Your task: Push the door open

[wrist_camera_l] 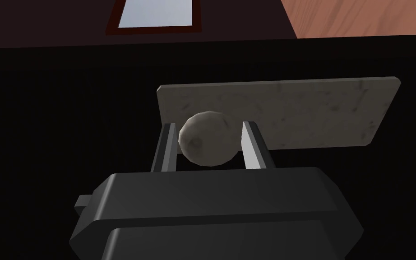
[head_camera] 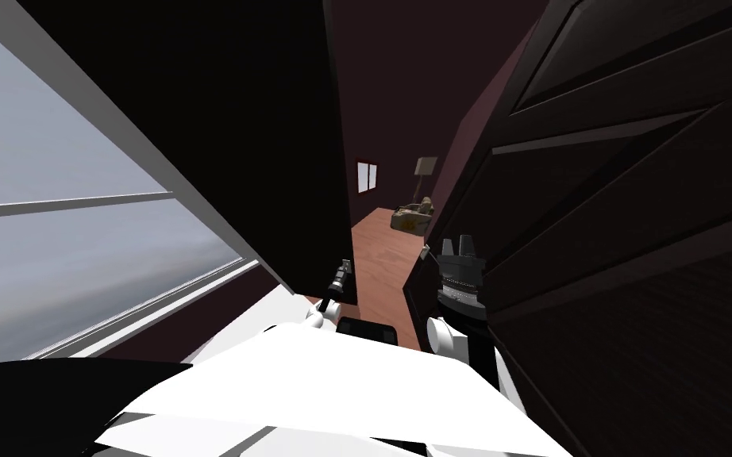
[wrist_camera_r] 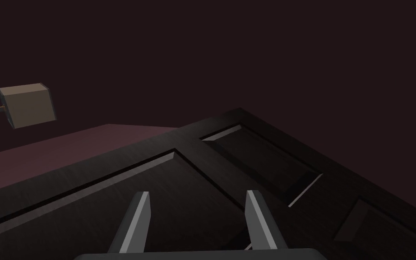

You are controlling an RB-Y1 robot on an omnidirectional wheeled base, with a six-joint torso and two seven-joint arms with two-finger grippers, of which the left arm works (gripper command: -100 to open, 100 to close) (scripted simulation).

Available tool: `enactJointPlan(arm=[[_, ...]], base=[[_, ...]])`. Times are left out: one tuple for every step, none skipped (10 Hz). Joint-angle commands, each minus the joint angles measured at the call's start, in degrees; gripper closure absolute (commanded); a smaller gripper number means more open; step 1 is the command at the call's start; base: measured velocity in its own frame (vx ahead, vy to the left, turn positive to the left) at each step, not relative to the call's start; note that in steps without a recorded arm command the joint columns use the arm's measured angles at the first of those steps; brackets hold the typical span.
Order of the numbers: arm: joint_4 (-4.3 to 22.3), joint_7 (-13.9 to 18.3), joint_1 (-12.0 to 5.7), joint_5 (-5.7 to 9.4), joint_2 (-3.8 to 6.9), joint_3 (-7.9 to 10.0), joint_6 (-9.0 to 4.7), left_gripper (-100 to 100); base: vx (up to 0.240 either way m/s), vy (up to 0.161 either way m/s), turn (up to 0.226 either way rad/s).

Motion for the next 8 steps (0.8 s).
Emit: enactJointPlan(arm=[[-0.26,-0.66,-0.26,0.41,0.54,0.88,-0.12,100],[-0.22,-0.98,-0.31,0.61,0.68,1.27,-0.17,100],[-0.17,-1.34,-0.36,0.83,0.82,1.71,-0.24,100],[-0.17,-1.34,-0.36,0.83,0.82,1.71,-0.24,100],[-0.07,-2.17,-0.49,1.34,1.05,2.72,-0.38,100],[0.00,-2.63,-0.56,1.63,1.13,3.29,-0.46,100],[0.06,-3.12,-0.63,1.93,1.17,3.88,-0.54,100],[0.06,-3.12,-0.63,1.93,1.17,3.88,-0.54,100]], base=[[0.145,-0.041,0.047],[0.161,-0.025,0.058],[0.199,-0.004,0.046],[0.170,-0.003,0.007],[0.229,0.008,0.104],[0.250,-0.027,0.072],[0.210,-0.012,0.144],[0.133,0.020,0.070]])
